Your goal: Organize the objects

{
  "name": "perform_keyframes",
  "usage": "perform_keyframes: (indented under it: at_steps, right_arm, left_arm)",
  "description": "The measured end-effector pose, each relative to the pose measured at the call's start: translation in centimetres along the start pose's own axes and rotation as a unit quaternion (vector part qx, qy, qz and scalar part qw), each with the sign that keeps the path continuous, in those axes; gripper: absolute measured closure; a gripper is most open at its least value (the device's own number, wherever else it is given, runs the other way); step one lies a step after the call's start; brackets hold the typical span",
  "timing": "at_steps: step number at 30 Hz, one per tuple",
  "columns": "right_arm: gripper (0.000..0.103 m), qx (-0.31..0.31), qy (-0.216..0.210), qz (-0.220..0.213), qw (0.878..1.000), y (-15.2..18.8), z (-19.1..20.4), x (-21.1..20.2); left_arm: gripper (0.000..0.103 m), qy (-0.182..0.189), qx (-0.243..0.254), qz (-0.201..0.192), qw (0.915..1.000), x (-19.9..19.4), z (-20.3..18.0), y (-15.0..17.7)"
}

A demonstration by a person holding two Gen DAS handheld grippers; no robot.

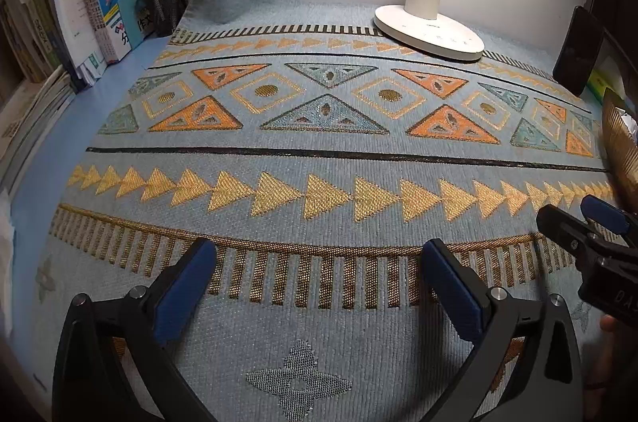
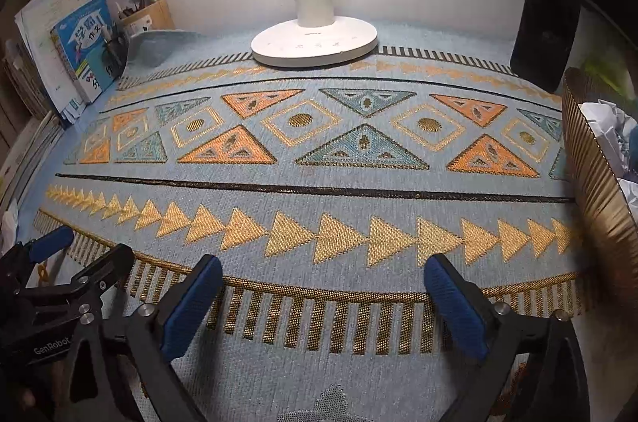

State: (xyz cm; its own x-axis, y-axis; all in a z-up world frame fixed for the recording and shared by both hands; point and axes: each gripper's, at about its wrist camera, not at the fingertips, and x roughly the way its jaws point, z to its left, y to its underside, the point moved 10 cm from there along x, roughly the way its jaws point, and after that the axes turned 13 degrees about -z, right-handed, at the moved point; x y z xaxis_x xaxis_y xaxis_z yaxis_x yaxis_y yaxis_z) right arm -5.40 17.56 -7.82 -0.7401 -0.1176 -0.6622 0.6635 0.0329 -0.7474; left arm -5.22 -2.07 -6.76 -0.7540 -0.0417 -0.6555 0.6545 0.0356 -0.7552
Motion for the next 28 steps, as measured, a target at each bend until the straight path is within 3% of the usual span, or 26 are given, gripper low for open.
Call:
perform_keyframes:
  at_steps: [28]
  right_arm:
    - [0.000, -0.018, 0.017, 0.009, 1.000, 0.14, 0.04, 0.41]
  left_arm:
    - [0.000, 0.003, -0.002, 0.001, 1.0000, 0.25, 0.06, -0.33]
